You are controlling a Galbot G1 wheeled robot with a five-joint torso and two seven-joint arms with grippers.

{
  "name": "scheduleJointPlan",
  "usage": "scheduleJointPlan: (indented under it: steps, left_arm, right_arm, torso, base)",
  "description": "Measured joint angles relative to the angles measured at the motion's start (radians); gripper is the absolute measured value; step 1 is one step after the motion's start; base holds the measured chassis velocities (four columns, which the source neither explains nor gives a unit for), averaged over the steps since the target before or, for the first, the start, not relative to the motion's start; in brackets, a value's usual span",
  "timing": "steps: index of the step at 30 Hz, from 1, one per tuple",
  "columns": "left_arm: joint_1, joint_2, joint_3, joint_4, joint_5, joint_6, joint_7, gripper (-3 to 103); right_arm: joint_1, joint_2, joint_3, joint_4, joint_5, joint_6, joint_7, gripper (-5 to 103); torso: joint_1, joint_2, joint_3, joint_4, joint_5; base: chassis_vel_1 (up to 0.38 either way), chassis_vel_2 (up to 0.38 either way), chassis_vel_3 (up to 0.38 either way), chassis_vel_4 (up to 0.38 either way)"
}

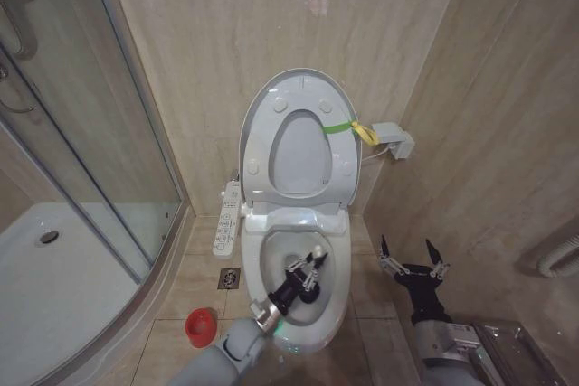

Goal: Open the toilet lid, clean the toilet bowl with a toilet brush, close the toilet lid, and flush.

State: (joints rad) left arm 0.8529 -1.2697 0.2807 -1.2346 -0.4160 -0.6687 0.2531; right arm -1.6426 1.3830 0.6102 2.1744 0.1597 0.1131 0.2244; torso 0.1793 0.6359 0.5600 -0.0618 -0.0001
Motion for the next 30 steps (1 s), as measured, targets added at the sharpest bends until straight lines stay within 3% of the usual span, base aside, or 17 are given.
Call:
scheduleJointPlan:
  steps: [3, 14, 16, 20, 23, 30]
  left_arm:
    - [-0.004, -0.003, -0.025, 0.023, -0.003, -0.015, 0.012, 19]
    - [0.039, 0.007, 0.043, -0.155, -0.027, -0.006, 0.009, 19]
    - [0.037, 0.004, 0.043, -0.14, -0.027, -0.007, 0.015, 19]
    - [0.009, -0.01, -0.012, 0.001, -0.008, -0.023, 0.039, 19]
    - [0.005, -0.005, -0.021, 0.011, -0.009, -0.025, 0.04, 19]
    - [0.022, 0.008, 0.053, -0.159, -0.037, -0.006, 0.008, 19]
  right_arm:
    - [0.0, 0.0, 0.0, 0.0, 0.0, 0.0, 0.0, 100]
    - [0.0, 0.0, 0.0, 0.0, 0.0, 0.0, 0.0, 100]
    - [0.0, 0.0, 0.0, 0.0, 0.0, 0.0, 0.0, 100]
    - [0.0, 0.0, 0.0, 0.0, 0.0, 0.0, 0.0, 100]
    - [0.0, 0.0, 0.0, 0.0, 0.0, 0.0, 0.0, 100]
    - [0.0, 0.0, 0.0, 0.0, 0.0, 0.0, 0.0, 100]
  torso:
    - [0.0, 0.0, 0.0, -0.0001, 0.0001]
    - [0.0, 0.0, 0.0, -0.0002, 0.0001]
    - [0.0, 0.0, 0.0, -0.0002, 0.0001]
    - [0.0, 0.0, 0.0, -0.0003, 0.0]
    - [0.0, 0.0, 0.0, 0.0, 0.0]
    - [0.0, 0.0, 0.0, -0.0004, 0.0001]
  base:
    - [0.0, 0.0, 0.0, 0.0]
    - [0.0, 0.0, 0.0, 0.0]
    - [0.0, 0.0, 0.0, 0.0]
    - [0.0, 0.0, 0.0, 0.0]
    - [0.0, 0.0, 0.0, 0.0]
    - [0.0, 0.0, 0.0, 0.0]
